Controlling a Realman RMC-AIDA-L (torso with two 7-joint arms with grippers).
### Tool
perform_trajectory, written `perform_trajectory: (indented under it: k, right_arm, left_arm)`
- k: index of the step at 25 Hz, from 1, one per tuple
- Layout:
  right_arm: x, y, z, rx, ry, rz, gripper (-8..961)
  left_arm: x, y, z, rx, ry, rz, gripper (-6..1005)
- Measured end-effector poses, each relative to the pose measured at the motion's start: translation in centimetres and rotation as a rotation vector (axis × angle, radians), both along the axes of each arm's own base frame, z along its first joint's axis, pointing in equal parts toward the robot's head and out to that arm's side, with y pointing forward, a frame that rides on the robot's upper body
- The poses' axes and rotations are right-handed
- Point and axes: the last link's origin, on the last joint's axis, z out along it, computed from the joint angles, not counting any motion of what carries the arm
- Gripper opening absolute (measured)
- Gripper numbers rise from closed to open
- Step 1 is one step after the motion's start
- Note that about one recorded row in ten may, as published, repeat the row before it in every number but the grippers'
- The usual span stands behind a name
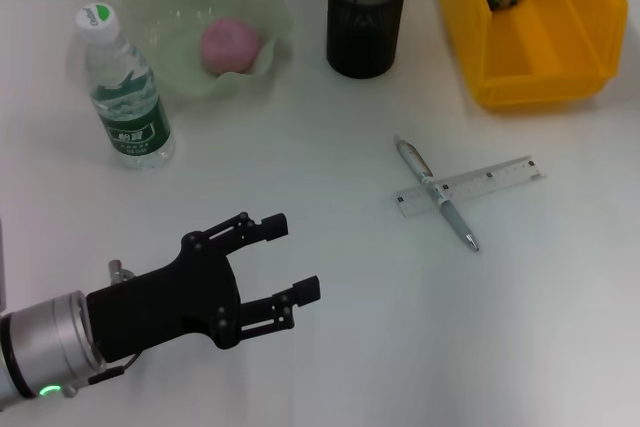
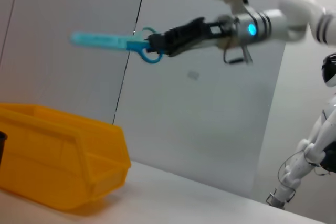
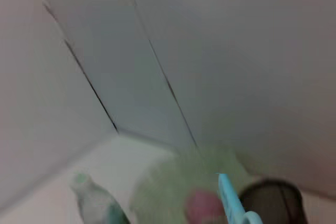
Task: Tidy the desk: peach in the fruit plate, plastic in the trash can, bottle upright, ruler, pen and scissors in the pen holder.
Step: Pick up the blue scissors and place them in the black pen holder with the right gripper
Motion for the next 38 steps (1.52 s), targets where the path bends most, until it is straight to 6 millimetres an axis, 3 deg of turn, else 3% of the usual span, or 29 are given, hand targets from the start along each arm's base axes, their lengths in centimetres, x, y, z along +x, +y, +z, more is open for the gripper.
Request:
perform_trajectory:
  k: [1, 2, 3, 6, 7, 10, 12, 13, 17, 27, 38]
  right_arm:
    - [0.0, 0.0, 0.0, 0.000, 0.000, 0.000, 79]
    - [-1.7, 1.2, 0.0, -0.032, -0.089, -0.033, 79]
    - [-1.7, 1.2, 0.0, -0.032, -0.089, -0.033, 79]
    - [-4.2, 2.8, -0.7, -0.070, -0.207, -0.059, 79]
    - [-6.1, 3.8, -1.7, -0.086, -0.282, -0.059, 79]
    - [-7.4, 4.6, -2.7, -0.092, -0.342, -0.061, 79]
    - [-9.2, 5.7, -4.7, -0.104, -0.422, -0.052, 79]
    - [-9.2, 5.7, -4.7, -0.104, -0.422, -0.052, 80]
    - [-11.1, 7.0, -7.7, -0.084, -0.532, -0.052, 80]
    - [-11.2, 8.0, -11.8, -0.049, -0.658, -0.066, 79]
    - [-11.1, 8.3, -14.0, -0.001, -0.655, -0.045, 144]
  left_arm:
    - [0.0, 0.0, 0.0, 0.000, 0.000, 0.000, 817]
    - [0.0, 0.0, 0.0, 0.001, 0.000, -0.001, 817]
    - [0.0, -0.1, 0.0, 0.001, 0.000, -0.003, 817]
    - [0.0, -0.1, 0.0, 0.001, 0.000, -0.003, 817]
    - [0.0, -0.2, 0.0, 0.000, 0.000, -0.004, 817]
    - [-0.1, -0.2, 0.0, -0.002, 0.001, -0.006, 817]
    - [-0.1, -0.3, 0.0, -0.004, 0.002, -0.007, 817]
    - [-0.1, -0.3, 0.0, -0.005, 0.001, -0.007, 816]
    - [-0.1, -0.4, 0.0, -0.005, 0.001, -0.004, 816]
    - [-0.1, -0.5, 0.0, -0.003, -0.009, -0.003, 816]
    - [-0.1, -0.5, 0.2, -0.006, -0.012, -0.003, 815]
